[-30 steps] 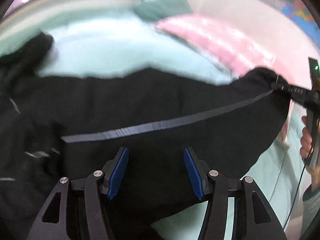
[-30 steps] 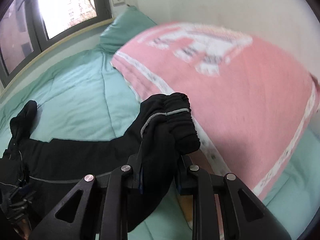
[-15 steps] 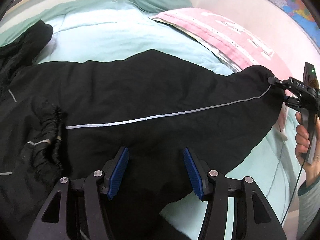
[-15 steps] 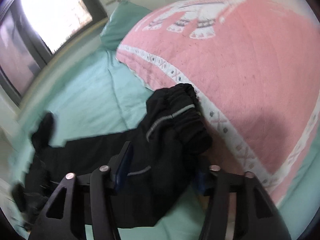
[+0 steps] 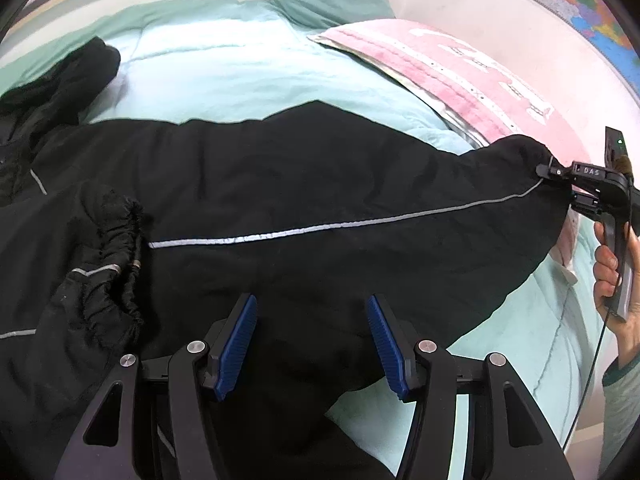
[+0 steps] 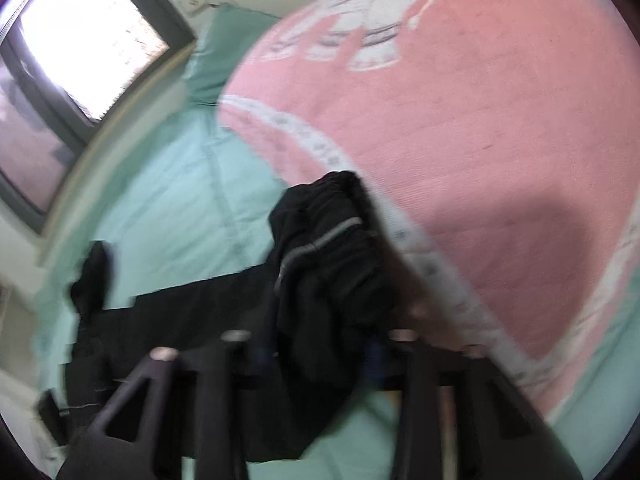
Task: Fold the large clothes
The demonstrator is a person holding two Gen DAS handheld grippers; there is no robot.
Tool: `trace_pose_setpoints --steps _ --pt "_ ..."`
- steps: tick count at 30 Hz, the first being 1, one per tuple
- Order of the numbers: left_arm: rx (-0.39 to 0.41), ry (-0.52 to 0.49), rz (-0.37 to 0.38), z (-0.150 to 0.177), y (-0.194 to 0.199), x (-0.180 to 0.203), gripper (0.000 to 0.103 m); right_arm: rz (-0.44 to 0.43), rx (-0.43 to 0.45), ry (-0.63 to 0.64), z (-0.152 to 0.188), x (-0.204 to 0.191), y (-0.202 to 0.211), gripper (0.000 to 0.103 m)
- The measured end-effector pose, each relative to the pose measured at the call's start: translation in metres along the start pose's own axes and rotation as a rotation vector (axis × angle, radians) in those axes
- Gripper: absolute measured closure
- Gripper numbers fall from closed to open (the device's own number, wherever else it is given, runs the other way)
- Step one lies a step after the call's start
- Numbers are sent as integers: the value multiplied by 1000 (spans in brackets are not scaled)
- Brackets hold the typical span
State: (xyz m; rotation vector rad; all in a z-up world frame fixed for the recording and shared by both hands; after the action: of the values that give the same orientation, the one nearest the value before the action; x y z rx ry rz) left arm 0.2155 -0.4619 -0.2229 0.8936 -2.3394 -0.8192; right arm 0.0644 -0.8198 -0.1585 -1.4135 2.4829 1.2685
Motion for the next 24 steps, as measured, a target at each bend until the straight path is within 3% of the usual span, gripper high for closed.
trace_pose_setpoints --steps 6,12,16,20,24 --pt "24 51 -11 -6 27 -23 44 29 88 118 1 -31 37 79" --pt "97 55 -69 -12 97 -64 44 -107 66 346 24 -152 62 80" --pt "142 70 -109 -8 144 -101 44 -187 23 504 65 -250 66 80" --pt "169 118 -136 5 178 -140 44 -263 -19 662 130 -343 66 80" --pt "179 159 -191 19 197 -177 44 -313 -79 721 179 -406 52 80"
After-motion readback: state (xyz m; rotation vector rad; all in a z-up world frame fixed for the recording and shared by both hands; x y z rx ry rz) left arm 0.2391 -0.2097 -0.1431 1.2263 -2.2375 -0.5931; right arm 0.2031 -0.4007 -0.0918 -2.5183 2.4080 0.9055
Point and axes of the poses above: each gripper's, at about its wrist camera, not at the fingertips, and y roughly against the way its jaws point, x to its right, z to its underside, the point moved 4 cm from there along -y, roughly the way its jaws point, and after that the axes turned 10 degrees about x, right-handed, at the moved point
